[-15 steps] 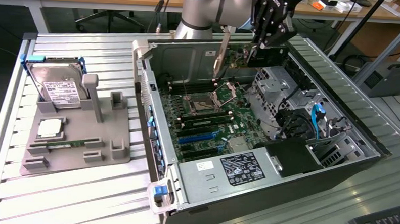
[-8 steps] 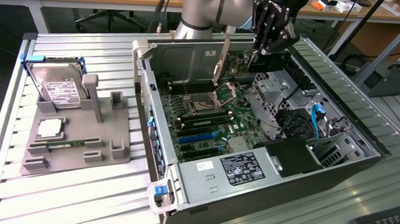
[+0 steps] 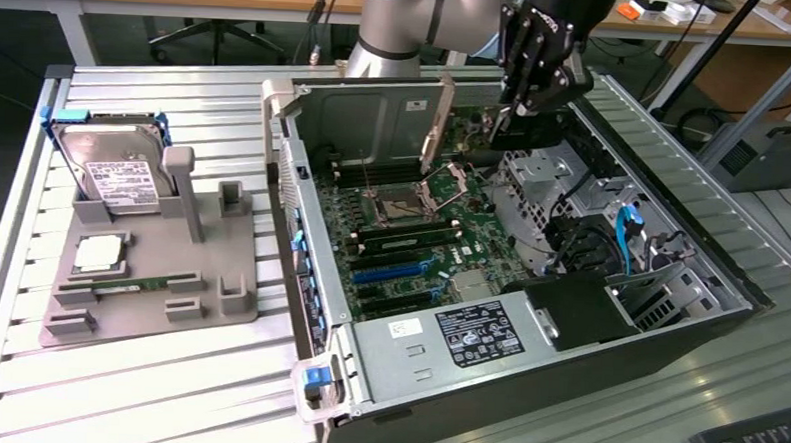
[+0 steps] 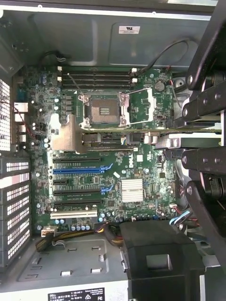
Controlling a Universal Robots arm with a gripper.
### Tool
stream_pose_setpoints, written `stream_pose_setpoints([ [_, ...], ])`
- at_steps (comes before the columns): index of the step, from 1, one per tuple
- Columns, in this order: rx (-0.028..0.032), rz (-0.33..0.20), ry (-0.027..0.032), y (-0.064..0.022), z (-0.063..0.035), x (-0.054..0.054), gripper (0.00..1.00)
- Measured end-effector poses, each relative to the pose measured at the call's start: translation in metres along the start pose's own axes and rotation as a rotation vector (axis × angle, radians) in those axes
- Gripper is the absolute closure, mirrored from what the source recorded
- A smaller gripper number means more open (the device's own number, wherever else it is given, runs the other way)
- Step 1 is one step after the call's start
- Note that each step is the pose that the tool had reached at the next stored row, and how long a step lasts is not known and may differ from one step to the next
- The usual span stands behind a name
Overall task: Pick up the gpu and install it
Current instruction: 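Insert the gpu into the slot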
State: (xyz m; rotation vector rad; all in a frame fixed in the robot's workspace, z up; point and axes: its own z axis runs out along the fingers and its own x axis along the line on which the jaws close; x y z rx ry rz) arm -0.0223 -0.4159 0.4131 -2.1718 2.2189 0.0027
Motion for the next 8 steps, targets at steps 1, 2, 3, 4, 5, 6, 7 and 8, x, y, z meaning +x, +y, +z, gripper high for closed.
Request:
stream_pose_setpoints([
  [1, 0.0, 0.0, -0.0001, 0.0011, 0.0004, 0.0019, 0.73],
  [2, 0.0, 0.0, -0.0001, 0.0019, 0.0008, 0.0038, 0.73],
  [3, 0.0, 0.0, -0.0002, 0.0025, 0.0014, 0.0057, 0.73],
  [4, 0.0, 0.0, -0.0001, 0.0026, 0.0015, 0.0063, 0.73],
  [5, 0.0, 0.0, -0.0001, 0.0028, 0.0017, 0.0067, 0.73],
  [6, 0.0, 0.0, -0.0001, 0.0029, 0.0018, 0.007, 0.73],
  [7, 0.0, 0.0, -0.0001, 0.003, 0.0019, 0.0072, 0.73],
  [8, 0.0, 0.0, 0.0, 0.003, 0.002, 0.0073, 0.73],
])
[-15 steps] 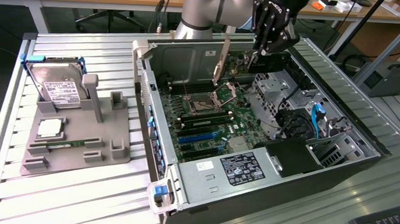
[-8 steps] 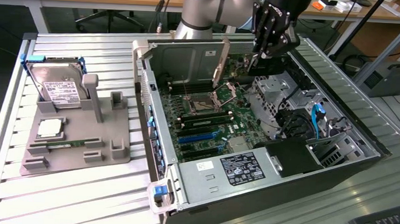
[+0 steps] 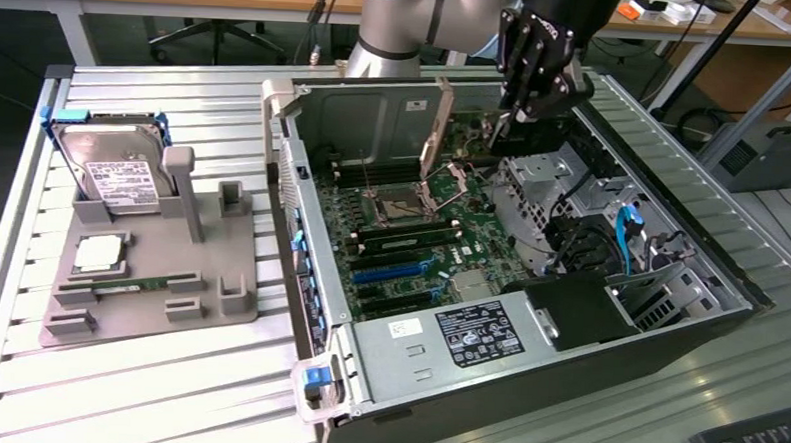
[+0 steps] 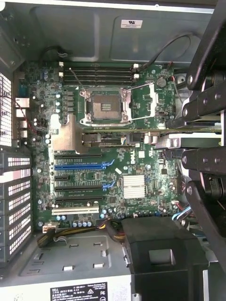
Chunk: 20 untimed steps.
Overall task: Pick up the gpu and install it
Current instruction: 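Insert the gpu into the slot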
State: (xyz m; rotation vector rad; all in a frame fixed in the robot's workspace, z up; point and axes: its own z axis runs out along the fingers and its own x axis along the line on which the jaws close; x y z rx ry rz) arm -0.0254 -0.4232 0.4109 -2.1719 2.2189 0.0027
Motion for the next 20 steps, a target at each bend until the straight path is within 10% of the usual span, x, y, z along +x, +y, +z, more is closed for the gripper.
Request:
stream_pose_setpoints([
  [20, 0.0001, 0.0, 0.0, 0.0027, 0.002, 0.0029, 0.73],
])
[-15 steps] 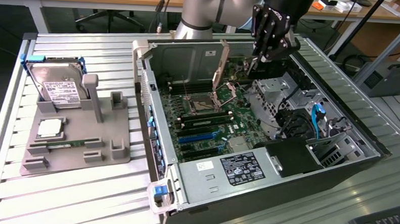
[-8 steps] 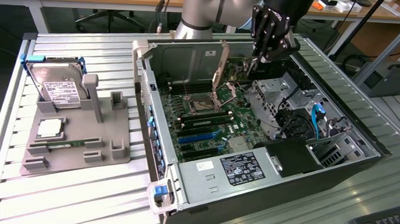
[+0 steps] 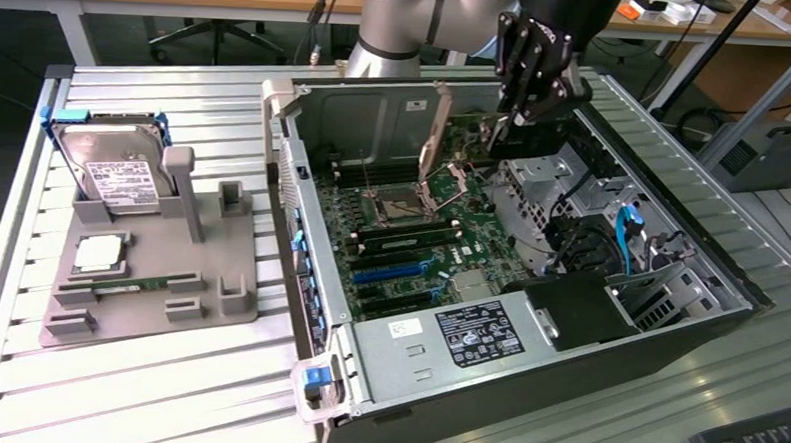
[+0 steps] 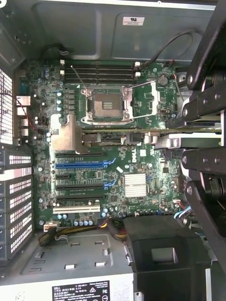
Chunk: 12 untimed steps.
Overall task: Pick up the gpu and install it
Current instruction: 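Insert the gpu into the slot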
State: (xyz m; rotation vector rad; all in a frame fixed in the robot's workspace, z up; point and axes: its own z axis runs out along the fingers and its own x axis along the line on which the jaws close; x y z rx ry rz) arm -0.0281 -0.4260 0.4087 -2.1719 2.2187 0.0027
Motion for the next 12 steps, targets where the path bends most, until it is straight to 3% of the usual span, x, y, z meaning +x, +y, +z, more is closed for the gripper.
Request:
stream_pose_setpoints([
  [12, 0.0, 0.0, 0.0001, 0.0029, 0.0017, 0.0022, 0.73],
])
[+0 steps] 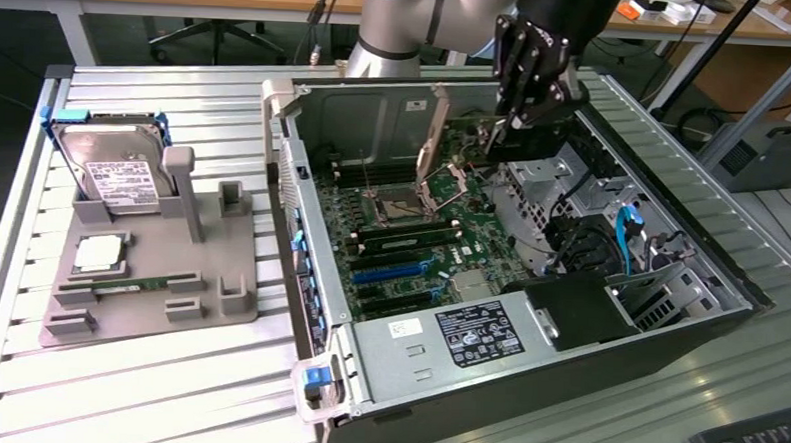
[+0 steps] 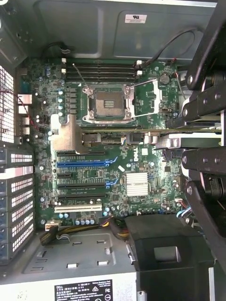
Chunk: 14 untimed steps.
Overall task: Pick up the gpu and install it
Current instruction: 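Insert the gpu into the slot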
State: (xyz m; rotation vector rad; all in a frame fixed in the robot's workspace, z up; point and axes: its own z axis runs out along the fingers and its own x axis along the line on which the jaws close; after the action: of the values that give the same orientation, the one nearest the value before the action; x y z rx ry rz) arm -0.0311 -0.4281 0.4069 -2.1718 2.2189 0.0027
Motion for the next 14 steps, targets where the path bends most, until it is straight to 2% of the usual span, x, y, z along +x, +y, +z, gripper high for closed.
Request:
stream_pose_setpoints([
  [14, 0.0, 0.0, -0.0001, 0.0022, 0.0019, 0.0017, 0.73],
])
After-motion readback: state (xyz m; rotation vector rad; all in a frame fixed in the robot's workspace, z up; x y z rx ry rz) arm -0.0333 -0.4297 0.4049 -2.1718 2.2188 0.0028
